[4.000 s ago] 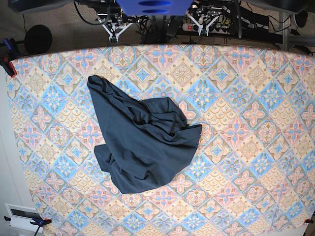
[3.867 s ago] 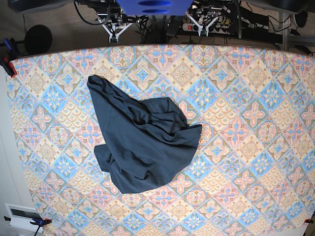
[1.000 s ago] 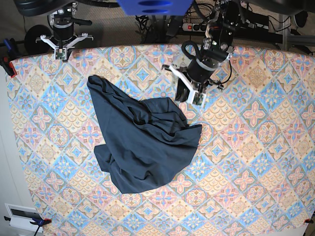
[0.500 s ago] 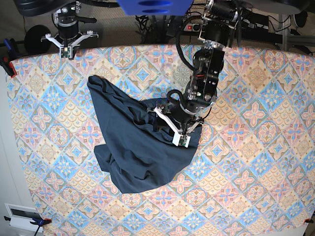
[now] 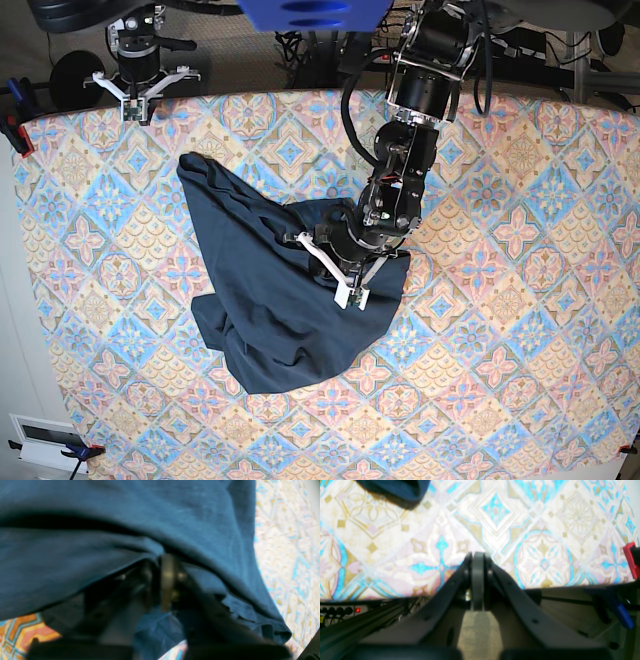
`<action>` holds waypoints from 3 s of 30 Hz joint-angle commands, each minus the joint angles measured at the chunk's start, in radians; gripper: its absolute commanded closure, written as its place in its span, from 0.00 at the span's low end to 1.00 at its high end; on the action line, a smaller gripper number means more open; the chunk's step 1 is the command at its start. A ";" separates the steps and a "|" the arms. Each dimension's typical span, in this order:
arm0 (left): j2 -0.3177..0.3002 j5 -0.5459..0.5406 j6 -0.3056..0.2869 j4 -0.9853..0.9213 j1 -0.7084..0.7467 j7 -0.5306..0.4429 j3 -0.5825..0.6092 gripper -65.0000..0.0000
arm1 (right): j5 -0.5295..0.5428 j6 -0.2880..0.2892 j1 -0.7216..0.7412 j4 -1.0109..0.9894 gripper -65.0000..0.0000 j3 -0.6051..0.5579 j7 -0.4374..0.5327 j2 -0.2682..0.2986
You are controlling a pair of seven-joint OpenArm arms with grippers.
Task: Layout the t-shirt on the table in an organized manner, then fold the t-shirt properly
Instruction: 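Drag the grasped shirt with the left gripper away from the right arm, then reach the right gripper to the shirt's loose end and grasp it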
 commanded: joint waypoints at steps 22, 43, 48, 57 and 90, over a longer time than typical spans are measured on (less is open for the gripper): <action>-0.605 -0.665 -0.007 0.326 0.385 0.001 -0.750 1.00 | -0.002 -0.001 0.163 0.020 1.00 -0.232 0.021 0.035; -0.687 -0.789 -0.007 0.031 0.510 0.002 -0.898 0.26 | -0.005 -0.001 0.504 0.036 0.75 -0.679 -0.165 0.088; -0.687 -0.937 -0.007 0.039 0.610 0.002 -0.898 0.26 | -0.005 -0.001 0.582 -0.003 0.60 -0.728 -0.220 0.010; -0.640 -0.949 -0.007 0.248 0.739 0.002 -0.896 0.26 | -0.005 -0.001 0.726 -0.209 0.60 -0.792 -0.233 -0.108; -0.612 -0.948 -0.007 0.265 0.777 0.002 -0.891 0.26 | -0.005 -0.001 1.053 -0.712 0.68 -0.821 -0.225 -0.278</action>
